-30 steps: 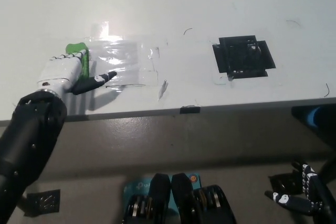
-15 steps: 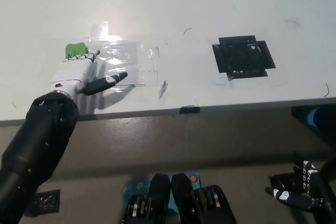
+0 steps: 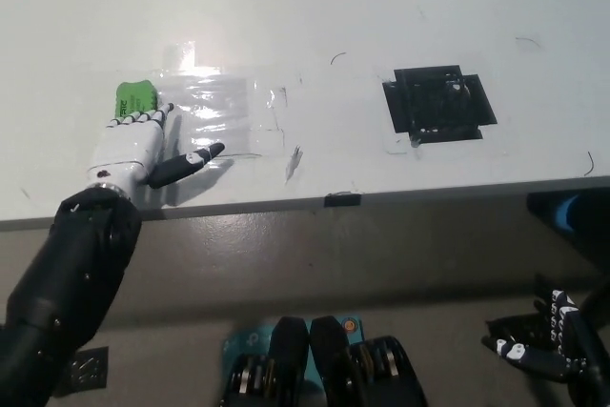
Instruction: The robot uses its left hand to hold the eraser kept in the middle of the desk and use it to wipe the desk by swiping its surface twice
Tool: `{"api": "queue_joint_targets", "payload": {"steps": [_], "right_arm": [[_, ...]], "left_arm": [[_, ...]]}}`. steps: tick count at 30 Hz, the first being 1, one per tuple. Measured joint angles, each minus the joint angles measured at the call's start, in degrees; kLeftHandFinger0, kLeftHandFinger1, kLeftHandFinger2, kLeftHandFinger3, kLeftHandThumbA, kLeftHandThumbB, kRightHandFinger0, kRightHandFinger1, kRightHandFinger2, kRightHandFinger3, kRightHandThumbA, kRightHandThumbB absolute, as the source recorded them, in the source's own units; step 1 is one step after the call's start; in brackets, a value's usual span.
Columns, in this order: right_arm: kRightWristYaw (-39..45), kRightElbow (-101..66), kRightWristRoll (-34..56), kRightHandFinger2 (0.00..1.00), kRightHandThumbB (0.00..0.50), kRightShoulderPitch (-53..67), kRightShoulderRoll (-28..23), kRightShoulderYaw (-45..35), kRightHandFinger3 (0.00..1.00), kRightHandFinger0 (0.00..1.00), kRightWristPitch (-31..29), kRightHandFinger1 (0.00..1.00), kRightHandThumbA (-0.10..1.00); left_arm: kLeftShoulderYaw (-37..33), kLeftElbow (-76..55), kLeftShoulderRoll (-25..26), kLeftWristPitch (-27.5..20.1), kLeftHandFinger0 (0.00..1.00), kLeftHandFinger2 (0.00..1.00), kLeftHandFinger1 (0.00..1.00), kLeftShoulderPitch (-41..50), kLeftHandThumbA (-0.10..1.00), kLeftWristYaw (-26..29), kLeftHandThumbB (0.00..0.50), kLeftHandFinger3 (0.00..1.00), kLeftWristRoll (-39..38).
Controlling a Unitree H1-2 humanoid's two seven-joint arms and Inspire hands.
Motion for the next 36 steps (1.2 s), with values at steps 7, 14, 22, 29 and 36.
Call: {"api": "queue_joint_targets", "payload": {"steps": [7, 14, 22, 29, 36], "right_arm": [[0.41, -0.08, -0.62, 1.00, 0.205, -0.37, 0.13, -1.15, 1.00, 1.00, 0.00, 1.00, 0.97], [0.53, -0.13, -1.13, 1.00, 0.171, -0.78, 1.11, -1.84, 1.00, 1.00, 0.00, 1.00, 0.99], [0.90, -0.13, -1.98, 1.00, 0.162, -0.96, 1.45, -2.46, 1.00, 1.00, 0.00, 1.00, 0.96], [1.17, -0.13, -2.46, 1.00, 0.160, -0.89, 1.51, -2.57, 1.00, 1.00, 0.00, 1.00, 0.97], [1.29, -0.12, -3.09, 1.00, 0.159, -0.92, 1.55, -2.57, 1.00, 1.00, 0.00, 1.00, 0.97]], "left_arm": [[2.89, 2.59, -2.33, -1.34, 1.00, 1.00, 1.00, 0.27, 1.00, 3.65, 0.322, 1.00, -1.54], [5.83, 3.58, -4.44, -2.39, 1.00, 1.00, 1.00, 0.93, 1.00, 5.74, 0.359, 1.00, -3.72], [6.70, 4.92, -6.16, -2.53, 1.00, 1.00, 1.00, 1.05, 1.00, 6.93, 0.372, 1.00, -4.98], [6.16, 4.38, -6.37, -2.06, 1.00, 1.00, 1.00, 0.97, 1.00, 7.17, 0.360, 1.00, -5.13], [5.16, 4.95, -6.67, -1.76, 1.00, 1.00, 1.00, 0.41, 1.00, 7.26, 0.491, 1.00, -4.58]]}}
